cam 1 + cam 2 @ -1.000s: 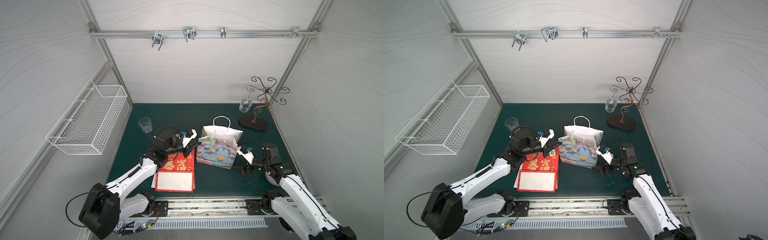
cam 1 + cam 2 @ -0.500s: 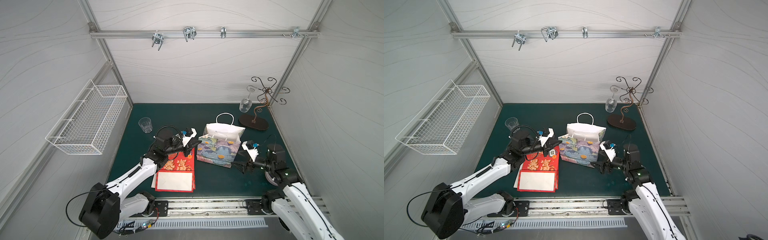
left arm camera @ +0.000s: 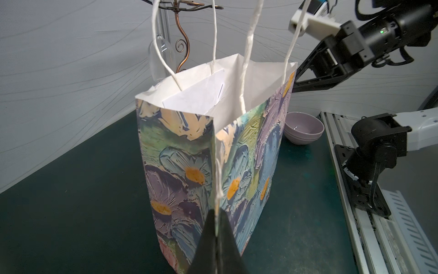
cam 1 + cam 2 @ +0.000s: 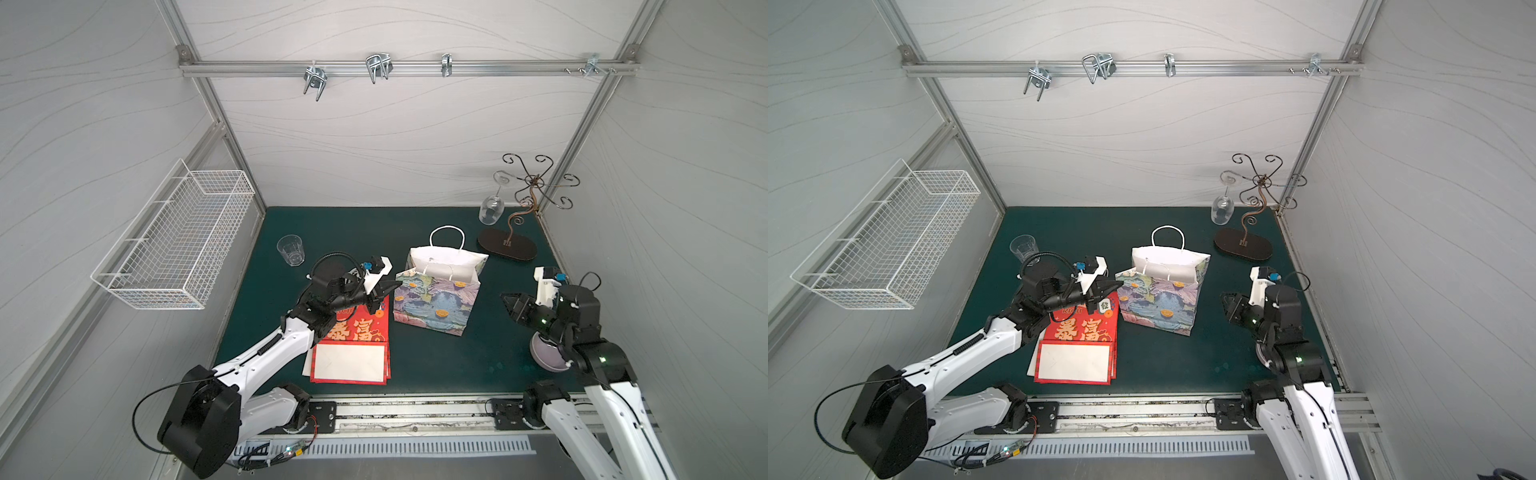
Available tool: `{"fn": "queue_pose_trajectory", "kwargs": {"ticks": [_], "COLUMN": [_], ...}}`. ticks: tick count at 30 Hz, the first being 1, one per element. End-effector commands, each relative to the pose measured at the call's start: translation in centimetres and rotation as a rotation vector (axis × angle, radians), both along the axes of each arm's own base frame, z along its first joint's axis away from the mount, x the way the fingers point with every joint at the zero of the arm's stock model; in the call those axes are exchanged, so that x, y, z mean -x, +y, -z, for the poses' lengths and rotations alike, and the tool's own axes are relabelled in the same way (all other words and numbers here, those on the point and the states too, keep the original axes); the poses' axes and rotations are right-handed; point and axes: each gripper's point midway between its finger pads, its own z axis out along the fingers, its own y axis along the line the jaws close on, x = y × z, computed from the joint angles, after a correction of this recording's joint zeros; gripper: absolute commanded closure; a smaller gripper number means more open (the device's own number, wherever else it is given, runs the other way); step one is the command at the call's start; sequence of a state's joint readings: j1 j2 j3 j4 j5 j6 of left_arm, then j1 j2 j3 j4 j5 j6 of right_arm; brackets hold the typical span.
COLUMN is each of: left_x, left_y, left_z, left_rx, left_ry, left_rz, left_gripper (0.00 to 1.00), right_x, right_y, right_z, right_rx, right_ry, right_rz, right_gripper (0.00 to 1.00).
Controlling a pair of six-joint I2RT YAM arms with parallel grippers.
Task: Put away the paper bag
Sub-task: Press the paper bag at the center of the board.
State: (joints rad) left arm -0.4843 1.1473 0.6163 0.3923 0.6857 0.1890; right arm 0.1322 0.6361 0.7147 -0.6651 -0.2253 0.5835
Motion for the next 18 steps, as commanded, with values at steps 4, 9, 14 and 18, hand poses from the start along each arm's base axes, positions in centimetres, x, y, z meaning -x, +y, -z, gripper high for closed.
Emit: {"fn": "queue_pose_trajectory", "kwargs": {"ticks": [4, 9, 14, 18], "left_x": [-0.1, -0.1, 0.0, 0.1], "left_y": [-0.1, -0.3, -0.4, -0.4], "left_z": [-1.6, -1.2, -0.8, -0.8], "left_rx": [0.034, 0.030, 0.023, 0.021], "left_ry": [-0.058, -0.043, -0.033, -0.034], "left_rz": [0.014, 0.023, 0.031, 0.041], "left_gripper": [1.00, 1.00, 1.00, 1.00], "right_x": [-0.6, -2.0, -2.9, -2.9], "right_y": [0.4, 2.5, 4.5, 6.4], "right_z": [6.0, 9.1, 11.1, 12.8], "right_rx": [-0.100, -0.186, -0.208, -0.215], "right_ry": [0.347, 0.450, 0.504, 0.557], "right_rz": [0.062, -0.002, -0.070, -0.120], "right_gripper": [0.79, 0.78, 0.74, 0.73]}}
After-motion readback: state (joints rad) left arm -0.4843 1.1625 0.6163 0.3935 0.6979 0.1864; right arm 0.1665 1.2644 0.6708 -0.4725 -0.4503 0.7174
